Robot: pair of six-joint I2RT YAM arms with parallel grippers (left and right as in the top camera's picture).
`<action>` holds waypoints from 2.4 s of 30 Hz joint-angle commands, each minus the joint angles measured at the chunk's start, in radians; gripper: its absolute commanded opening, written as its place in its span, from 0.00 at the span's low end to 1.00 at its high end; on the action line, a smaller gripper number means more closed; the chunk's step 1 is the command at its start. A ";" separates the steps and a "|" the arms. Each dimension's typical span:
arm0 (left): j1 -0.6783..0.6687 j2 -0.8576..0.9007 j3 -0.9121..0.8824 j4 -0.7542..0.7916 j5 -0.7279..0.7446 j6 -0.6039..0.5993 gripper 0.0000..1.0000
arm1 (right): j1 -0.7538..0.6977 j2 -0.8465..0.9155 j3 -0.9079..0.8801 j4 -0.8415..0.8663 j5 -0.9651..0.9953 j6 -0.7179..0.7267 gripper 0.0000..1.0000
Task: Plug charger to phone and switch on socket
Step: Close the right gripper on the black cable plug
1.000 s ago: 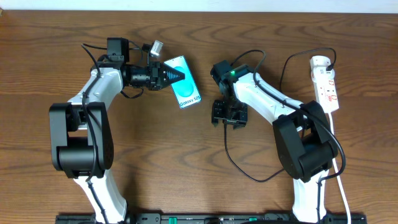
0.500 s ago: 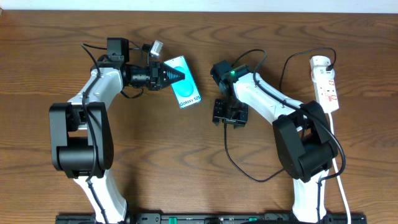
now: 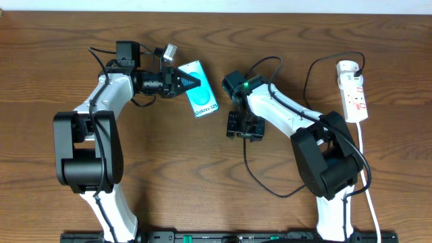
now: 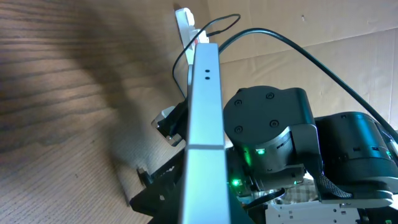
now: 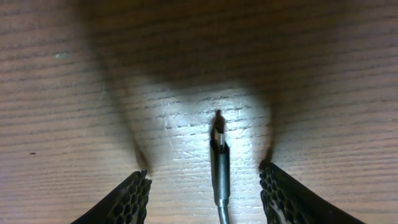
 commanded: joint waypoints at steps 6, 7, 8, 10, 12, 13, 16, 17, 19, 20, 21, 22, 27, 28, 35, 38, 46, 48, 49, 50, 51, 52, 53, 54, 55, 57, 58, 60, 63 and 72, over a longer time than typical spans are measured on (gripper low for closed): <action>0.002 -0.007 0.002 0.002 0.047 -0.005 0.07 | 0.004 0.014 -0.008 0.004 0.026 0.018 0.54; 0.002 -0.007 0.002 0.002 0.047 -0.005 0.07 | 0.003 0.016 -0.008 0.003 0.026 0.019 0.54; 0.002 -0.007 0.002 0.002 0.047 -0.005 0.07 | 0.003 0.016 -0.008 0.003 0.026 0.019 0.53; 0.002 -0.007 0.002 0.002 0.047 -0.005 0.07 | 0.003 0.016 -0.014 0.004 0.027 0.022 0.52; 0.002 -0.007 0.002 0.002 0.047 -0.005 0.07 | 0.003 0.016 -0.021 0.004 0.027 0.025 0.50; 0.002 -0.007 0.002 0.002 0.047 -0.005 0.08 | 0.003 0.016 -0.026 0.006 0.027 0.026 0.50; 0.002 -0.007 0.002 0.001 0.047 -0.005 0.07 | 0.004 0.016 -0.034 0.012 0.027 0.026 0.50; 0.002 -0.007 0.002 0.001 0.047 -0.005 0.07 | 0.006 0.016 -0.036 0.016 0.027 0.026 0.50; 0.002 -0.007 0.002 0.001 0.047 -0.005 0.07 | 0.010 0.016 -0.040 0.019 0.027 0.029 0.50; 0.002 -0.007 0.002 0.000 0.047 -0.005 0.08 | 0.010 0.016 -0.042 0.019 0.027 0.034 0.50; 0.002 -0.007 0.002 -0.003 0.047 -0.005 0.07 | 0.010 0.016 -0.044 0.019 0.027 0.037 0.50; 0.002 -0.007 0.002 -0.007 0.047 -0.005 0.07 | 0.010 0.016 -0.046 0.019 0.027 0.037 0.50; 0.002 -0.007 0.002 -0.010 0.047 -0.005 0.07 | 0.010 0.016 -0.060 0.027 0.026 0.041 0.47; 0.002 -0.007 0.002 -0.010 0.047 -0.005 0.07 | 0.011 0.016 -0.064 0.029 0.027 0.046 0.47; 0.002 -0.007 0.002 -0.010 0.047 -0.005 0.07 | 0.011 0.016 -0.073 0.038 0.025 0.048 0.40; 0.002 -0.007 0.002 -0.010 0.047 -0.005 0.07 | 0.012 0.016 -0.074 0.038 0.021 0.048 0.38; 0.002 -0.007 0.002 -0.010 0.047 -0.005 0.07 | 0.018 0.016 -0.074 0.037 0.005 0.047 0.40; 0.002 -0.007 0.002 -0.010 0.047 -0.005 0.07 | 0.018 0.016 -0.074 0.034 -0.005 0.047 0.40; 0.002 -0.007 0.002 -0.010 0.047 -0.005 0.07 | 0.019 0.016 -0.074 0.032 -0.009 0.047 0.40; 0.002 -0.007 0.002 -0.010 0.047 -0.005 0.07 | 0.019 0.016 -0.074 0.031 -0.009 0.047 0.40; 0.002 -0.007 0.002 -0.010 0.047 -0.005 0.07 | 0.021 0.016 -0.074 0.031 -0.012 0.047 0.40; 0.002 -0.007 0.002 -0.010 0.047 -0.005 0.07 | 0.023 0.016 -0.074 0.029 -0.012 0.047 0.40; 0.002 -0.007 0.002 -0.010 0.047 -0.005 0.07 | 0.026 0.016 -0.074 0.025 -0.012 0.047 0.40; 0.002 -0.007 0.002 -0.010 0.047 -0.005 0.07 | 0.028 0.016 -0.074 0.023 -0.012 0.047 0.40; 0.002 -0.007 0.002 -0.010 0.047 -0.005 0.07 | 0.032 0.016 -0.074 0.023 -0.012 0.047 0.40; 0.002 -0.007 0.002 -0.010 0.047 -0.005 0.07 | 0.034 0.016 -0.074 0.023 -0.012 0.047 0.40; 0.002 -0.007 0.002 -0.010 0.047 -0.005 0.07 | 0.034 0.016 -0.074 0.023 -0.012 0.048 0.40; 0.002 -0.007 0.002 -0.011 0.047 -0.005 0.07 | 0.034 0.016 -0.074 0.023 -0.012 0.047 0.40; 0.002 -0.007 0.002 -0.010 0.047 -0.005 0.07 | 0.034 0.016 -0.074 0.027 -0.011 0.047 0.40; 0.002 -0.007 0.002 -0.010 0.047 -0.005 0.07 | 0.030 0.016 -0.074 0.039 0.008 0.048 0.40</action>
